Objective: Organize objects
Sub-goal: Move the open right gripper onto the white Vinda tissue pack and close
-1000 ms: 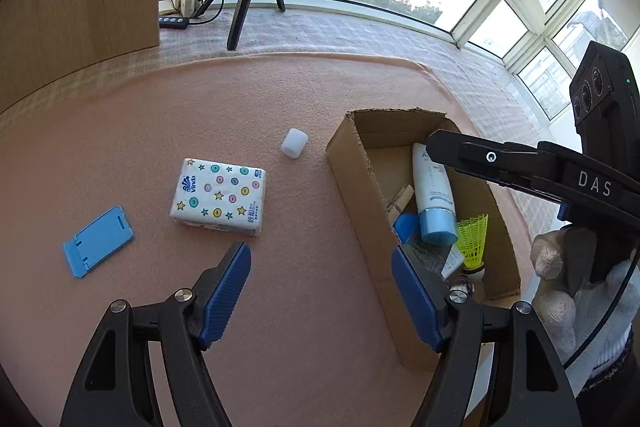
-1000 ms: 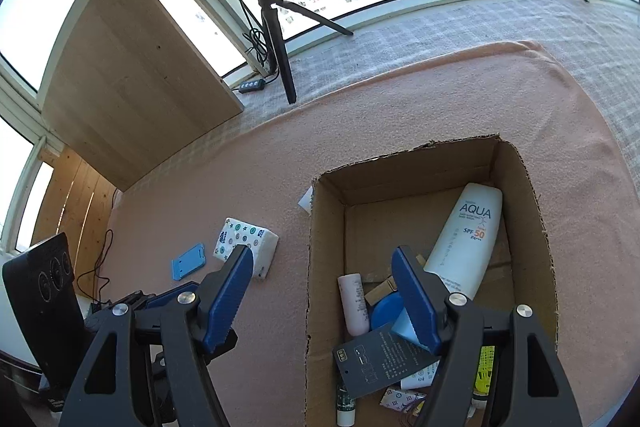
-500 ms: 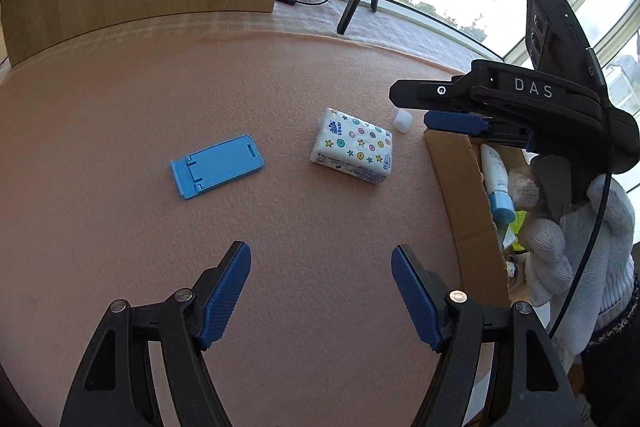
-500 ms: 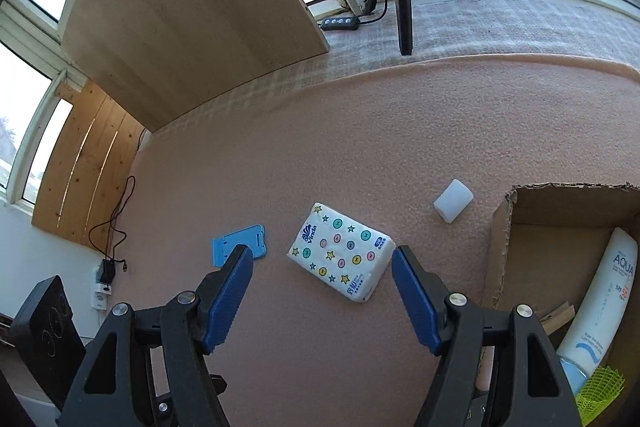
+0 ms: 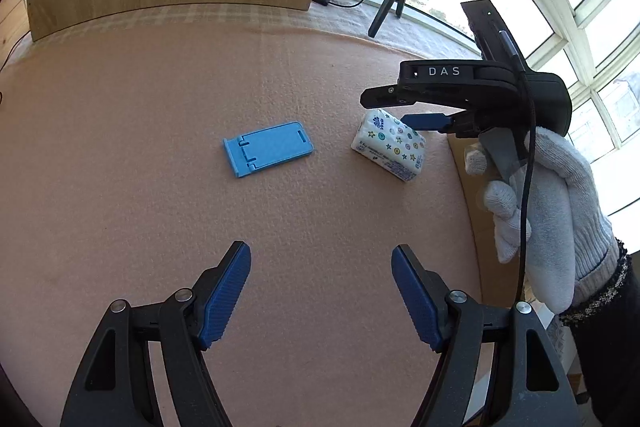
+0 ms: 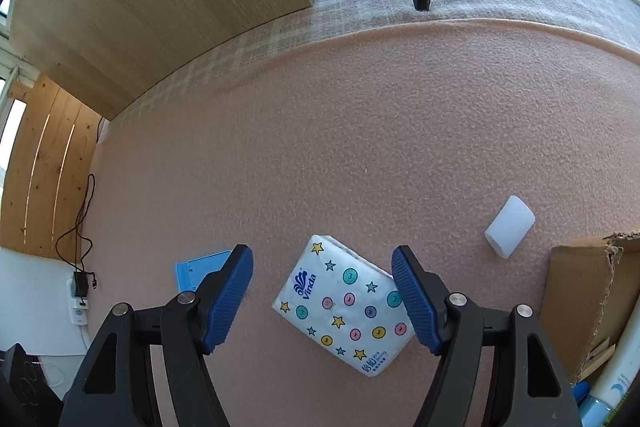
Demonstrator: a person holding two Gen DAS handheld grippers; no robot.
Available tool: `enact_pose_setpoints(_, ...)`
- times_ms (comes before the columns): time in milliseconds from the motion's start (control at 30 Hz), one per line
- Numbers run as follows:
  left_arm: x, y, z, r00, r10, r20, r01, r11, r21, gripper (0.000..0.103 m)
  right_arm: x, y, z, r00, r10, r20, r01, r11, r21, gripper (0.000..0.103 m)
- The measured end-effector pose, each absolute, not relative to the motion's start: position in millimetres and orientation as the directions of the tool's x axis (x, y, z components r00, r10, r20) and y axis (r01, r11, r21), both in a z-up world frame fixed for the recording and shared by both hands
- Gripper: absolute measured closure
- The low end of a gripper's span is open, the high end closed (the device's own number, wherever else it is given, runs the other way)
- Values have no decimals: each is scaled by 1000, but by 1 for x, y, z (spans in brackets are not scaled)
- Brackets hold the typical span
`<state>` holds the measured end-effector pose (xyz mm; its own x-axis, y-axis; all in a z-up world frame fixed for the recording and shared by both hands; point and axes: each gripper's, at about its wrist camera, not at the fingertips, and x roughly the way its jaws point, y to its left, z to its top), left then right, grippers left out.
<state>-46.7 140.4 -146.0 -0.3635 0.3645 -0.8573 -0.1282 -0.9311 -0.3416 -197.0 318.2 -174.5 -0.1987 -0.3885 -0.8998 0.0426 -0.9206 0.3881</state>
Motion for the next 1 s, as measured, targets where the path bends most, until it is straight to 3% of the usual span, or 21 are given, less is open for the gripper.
enact_pose_setpoints(200, -51, 138, -149, -356, 366, -860, -124, -931, -344, 27, -179, 319, -184, -158, -417, -895, 34, -908, 417, 36)
enact_pose_setpoints(300, -50, 140, -149, -353, 371, -859, -139, -929, -344, 27, -171, 317, -191, -143, -416, -898, 12, -908, 418, 50)
enact_pose_setpoints(400, -50, 143, -150, -347, 375, -860, -151, -927, -343, 27, -161, 315, -190, -161, -405, -900, 27, -913, 407, 53)
enact_pose_setpoints(1000, -30, 187, -188, -222, 445, -867, -262, -884, -387, 28, -69, 306, -189, -129, -513, -848, -35, -853, 521, 54)
